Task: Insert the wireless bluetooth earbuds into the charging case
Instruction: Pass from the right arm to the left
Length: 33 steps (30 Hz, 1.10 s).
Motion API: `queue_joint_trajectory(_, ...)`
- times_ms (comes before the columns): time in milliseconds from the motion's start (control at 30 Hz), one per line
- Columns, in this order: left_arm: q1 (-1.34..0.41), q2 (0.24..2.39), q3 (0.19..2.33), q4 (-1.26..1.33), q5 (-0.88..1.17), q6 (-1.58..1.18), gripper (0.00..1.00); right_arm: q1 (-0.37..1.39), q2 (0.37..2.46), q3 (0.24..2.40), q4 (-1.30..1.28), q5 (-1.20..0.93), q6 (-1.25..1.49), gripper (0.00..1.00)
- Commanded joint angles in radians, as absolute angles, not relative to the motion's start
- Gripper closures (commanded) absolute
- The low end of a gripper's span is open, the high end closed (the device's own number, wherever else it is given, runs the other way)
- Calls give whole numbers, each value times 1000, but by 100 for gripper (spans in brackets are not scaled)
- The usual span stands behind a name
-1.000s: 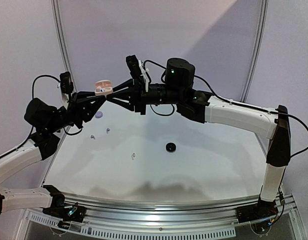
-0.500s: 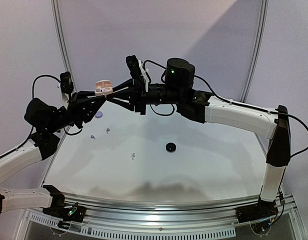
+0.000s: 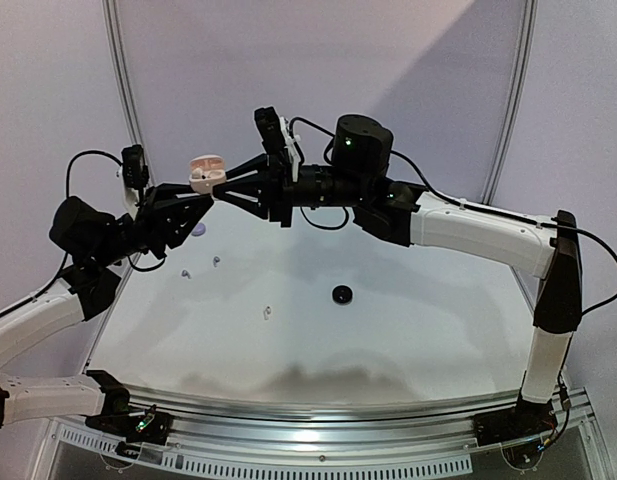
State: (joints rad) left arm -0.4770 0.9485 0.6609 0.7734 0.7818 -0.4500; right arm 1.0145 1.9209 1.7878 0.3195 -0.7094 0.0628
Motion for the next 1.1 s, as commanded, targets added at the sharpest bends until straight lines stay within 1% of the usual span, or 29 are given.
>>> queue_joint_trajectory(0, -486, 948, 663, 794, 790, -459, 71, 1016, 1930, 1802, 317, -698, 65, 100)
queue_joint_trajectory(267, -486, 955, 678, 807, 792, -468, 70, 1014, 1932, 1802, 302, -693, 54, 100)
queue_joint_trajectory(800, -486, 960, 695, 802, 802, -466, 71, 1014, 1935, 1801, 270, -685, 37, 100)
queue_joint_trajectory(867, -486, 961, 695, 802, 804, -465, 75, 1014, 1935, 1801, 273, -686, 36, 100)
queue_joint_trajectory(967, -486, 961, 695, 801, 803, -465, 84, 1014, 1934, 1801, 275, -682, 38, 100)
queue_joint_trajectory(1067, -486, 962, 695, 804, 813, -465, 90, 1015, 1934, 1802, 276, -682, 37, 100)
